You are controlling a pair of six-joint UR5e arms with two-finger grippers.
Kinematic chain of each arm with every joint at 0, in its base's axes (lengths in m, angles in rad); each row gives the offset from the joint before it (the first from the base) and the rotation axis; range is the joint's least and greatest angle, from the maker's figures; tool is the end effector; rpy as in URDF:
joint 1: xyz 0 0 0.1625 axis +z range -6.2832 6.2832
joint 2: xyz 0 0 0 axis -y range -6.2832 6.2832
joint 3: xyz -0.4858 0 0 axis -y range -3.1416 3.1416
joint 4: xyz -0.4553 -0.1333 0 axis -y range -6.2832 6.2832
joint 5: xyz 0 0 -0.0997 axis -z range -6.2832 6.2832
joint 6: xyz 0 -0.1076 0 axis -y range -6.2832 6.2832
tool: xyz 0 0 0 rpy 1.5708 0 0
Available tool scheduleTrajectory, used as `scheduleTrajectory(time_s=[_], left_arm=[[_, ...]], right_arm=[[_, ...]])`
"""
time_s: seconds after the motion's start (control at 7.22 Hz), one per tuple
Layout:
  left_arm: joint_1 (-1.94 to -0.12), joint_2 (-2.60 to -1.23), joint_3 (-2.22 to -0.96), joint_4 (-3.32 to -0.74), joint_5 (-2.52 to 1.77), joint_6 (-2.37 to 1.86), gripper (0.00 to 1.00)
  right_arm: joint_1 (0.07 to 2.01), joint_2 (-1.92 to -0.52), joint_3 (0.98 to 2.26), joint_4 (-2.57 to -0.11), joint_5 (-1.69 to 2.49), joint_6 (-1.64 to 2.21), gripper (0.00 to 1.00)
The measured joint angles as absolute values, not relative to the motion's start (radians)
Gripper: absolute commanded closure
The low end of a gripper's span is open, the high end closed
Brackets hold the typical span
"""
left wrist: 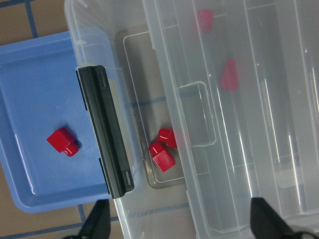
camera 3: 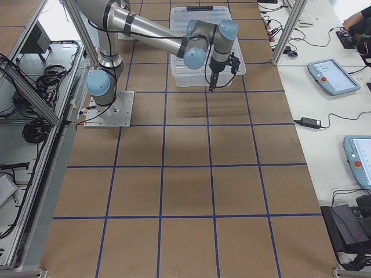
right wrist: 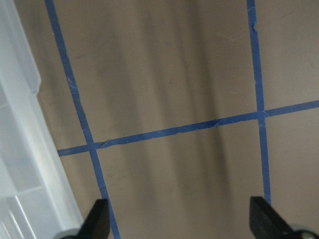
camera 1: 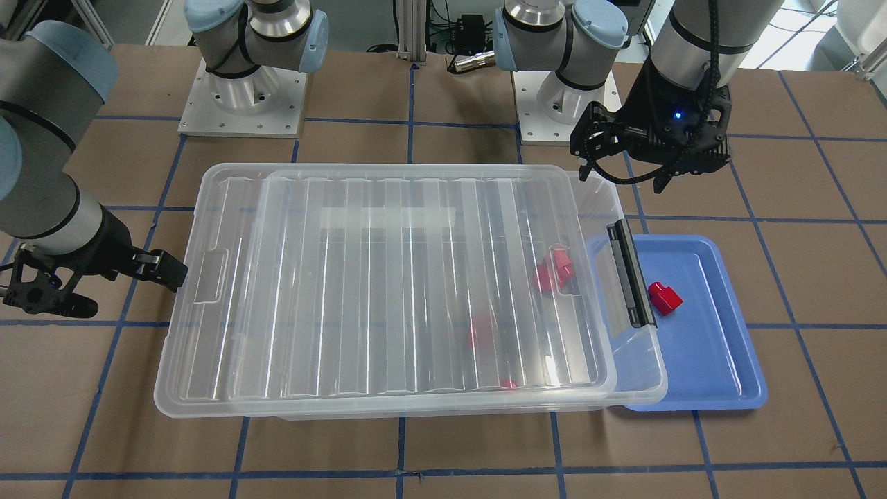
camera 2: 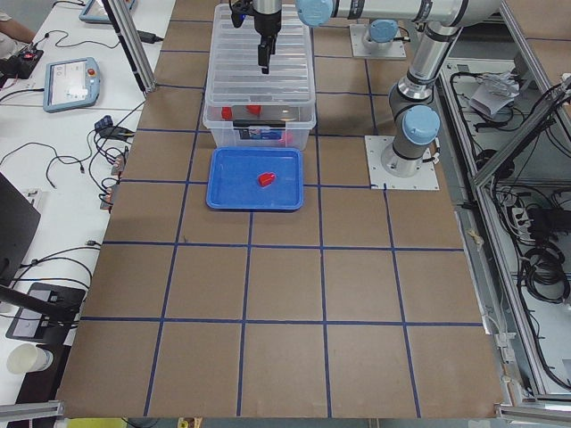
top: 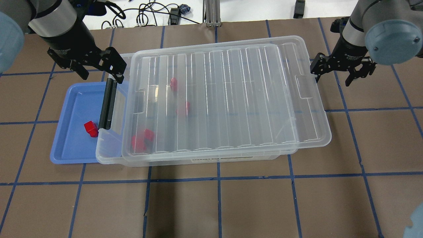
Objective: Place red block in blue tray from box
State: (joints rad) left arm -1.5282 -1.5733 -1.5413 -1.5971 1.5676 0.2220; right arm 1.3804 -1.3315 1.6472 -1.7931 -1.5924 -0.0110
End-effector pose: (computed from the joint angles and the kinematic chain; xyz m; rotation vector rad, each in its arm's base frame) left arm -0.1098 -0.5613 0.5531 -0.2812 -3.1259 0.0017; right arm 0.0080 -0.6504 0.3767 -0.2784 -3.1135 -0.1487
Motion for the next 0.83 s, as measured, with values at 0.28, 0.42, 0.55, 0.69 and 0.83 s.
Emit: scheduleTrajectory(time_s=[0.28,0.42,0.55,0.69,0.83], left_arm=[[-1.529,-1.574,-1.545,-1.597,1.567,0.218,0.00],[-1.529,-1.571,-1.548,-1.597,1.566,0.217,0.00],[-1.528,-1.567,-1.551,-1.597,1.566,0.216,0.00],[-1.528,-1.565,-1.553,-1.597,1.565,0.215,0.00],[-1.528,-1.563,-1.555,-1.597,1.565,0.215,0.00]], right_arm=[[1.411,-1.330,1.647,-1.794,-1.593,-0.005,0.00],[1.427,-1.329,1.646,-1.795,-1.592,0.005,0.00],[1.437,-1.329,1.645,-1.796,-1.591,0.016,0.00],[1.445,-1.328,1.645,-1.796,-1.591,0.022,0.00],[1.449,-1.327,1.643,-1.796,-1.591,0.025,0.00]])
